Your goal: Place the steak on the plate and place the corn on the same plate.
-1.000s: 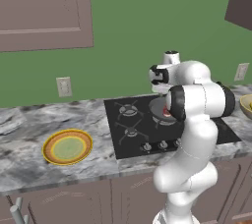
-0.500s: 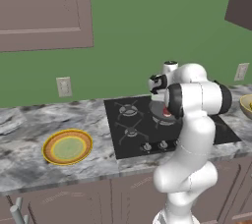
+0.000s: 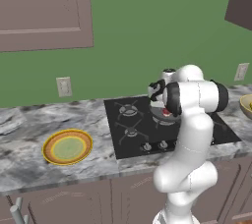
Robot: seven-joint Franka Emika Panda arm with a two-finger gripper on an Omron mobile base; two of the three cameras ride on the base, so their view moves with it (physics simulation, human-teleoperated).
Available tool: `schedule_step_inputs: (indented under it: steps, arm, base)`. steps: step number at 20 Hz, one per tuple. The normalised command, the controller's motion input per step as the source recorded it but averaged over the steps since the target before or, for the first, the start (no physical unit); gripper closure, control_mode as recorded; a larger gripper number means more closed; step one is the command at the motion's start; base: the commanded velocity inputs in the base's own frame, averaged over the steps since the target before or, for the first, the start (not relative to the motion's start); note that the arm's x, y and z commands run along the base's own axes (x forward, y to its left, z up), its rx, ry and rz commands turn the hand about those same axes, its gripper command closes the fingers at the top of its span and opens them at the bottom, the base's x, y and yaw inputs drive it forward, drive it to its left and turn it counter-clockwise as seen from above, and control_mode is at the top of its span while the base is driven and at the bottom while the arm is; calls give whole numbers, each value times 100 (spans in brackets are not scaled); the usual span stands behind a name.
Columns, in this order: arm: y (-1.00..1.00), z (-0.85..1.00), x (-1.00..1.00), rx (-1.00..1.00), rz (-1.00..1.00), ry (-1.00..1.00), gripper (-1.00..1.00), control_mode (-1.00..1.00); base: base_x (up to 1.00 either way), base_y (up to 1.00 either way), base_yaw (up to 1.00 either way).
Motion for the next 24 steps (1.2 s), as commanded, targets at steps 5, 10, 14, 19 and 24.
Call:
schedule_step_inputs:
  steps: [5,10,14,19,24]
  arm:
    - [0,-35,4,0,0,0,-100,-100]
    - [-3,-24,0,2,0,0,-100,-100]
    - [0,-29,0,4,0,0,100,-100]
    - [0,-7,0,1,0,0,100,-100]
    - [2,39,-13,0,0,0,100,-100]
  base:
    - [0,0,0]
    - [0,0,0]
    - [0,0,0]
    - [0,0,0]
    - [0,0,0]
